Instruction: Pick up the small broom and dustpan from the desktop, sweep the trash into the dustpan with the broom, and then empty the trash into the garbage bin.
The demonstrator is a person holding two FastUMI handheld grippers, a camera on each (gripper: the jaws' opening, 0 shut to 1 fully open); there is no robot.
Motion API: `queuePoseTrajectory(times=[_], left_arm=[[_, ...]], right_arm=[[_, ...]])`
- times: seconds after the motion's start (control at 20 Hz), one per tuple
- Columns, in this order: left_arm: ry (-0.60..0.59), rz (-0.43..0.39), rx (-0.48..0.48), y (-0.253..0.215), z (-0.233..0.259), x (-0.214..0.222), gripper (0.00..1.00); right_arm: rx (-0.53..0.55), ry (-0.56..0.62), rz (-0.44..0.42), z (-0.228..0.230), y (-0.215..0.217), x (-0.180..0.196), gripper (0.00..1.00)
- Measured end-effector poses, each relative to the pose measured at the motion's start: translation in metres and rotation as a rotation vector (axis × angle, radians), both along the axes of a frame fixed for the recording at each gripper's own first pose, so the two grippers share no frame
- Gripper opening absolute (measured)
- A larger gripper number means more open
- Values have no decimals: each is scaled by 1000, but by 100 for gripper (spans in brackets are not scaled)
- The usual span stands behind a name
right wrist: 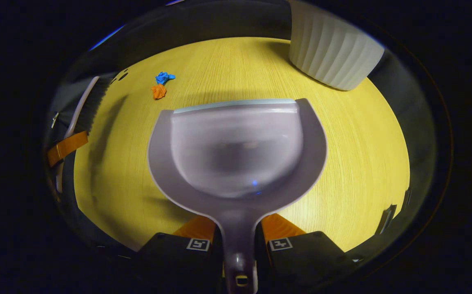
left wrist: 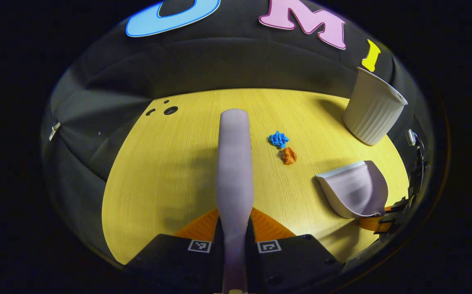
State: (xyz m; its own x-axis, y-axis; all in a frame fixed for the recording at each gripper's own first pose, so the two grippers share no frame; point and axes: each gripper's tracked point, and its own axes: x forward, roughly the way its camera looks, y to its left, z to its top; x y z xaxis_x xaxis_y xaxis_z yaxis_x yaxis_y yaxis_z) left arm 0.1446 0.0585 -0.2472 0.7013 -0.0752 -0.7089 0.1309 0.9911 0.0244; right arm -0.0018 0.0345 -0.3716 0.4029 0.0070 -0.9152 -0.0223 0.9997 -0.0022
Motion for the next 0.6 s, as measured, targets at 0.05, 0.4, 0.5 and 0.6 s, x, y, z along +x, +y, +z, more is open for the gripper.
queuePoseTrajectory(times=[0.05, 0.4, 0.5, 0.6], left_arm=[[5, -5, -1, -1, -3, 2, 27], [42, -67, 56, -1, -16, 33, 29], [60, -92, 83, 0, -22, 43, 29], [74, -123, 115, 0, -30, 57, 26]], right_arm=[[2, -6, 7, 0, 0, 0, 43], [-10, -46, 74, 13, -4, 6, 36], [-27, -72, 122, 21, -7, 8, 36], [-29, -97, 155, 30, -10, 9, 36]])
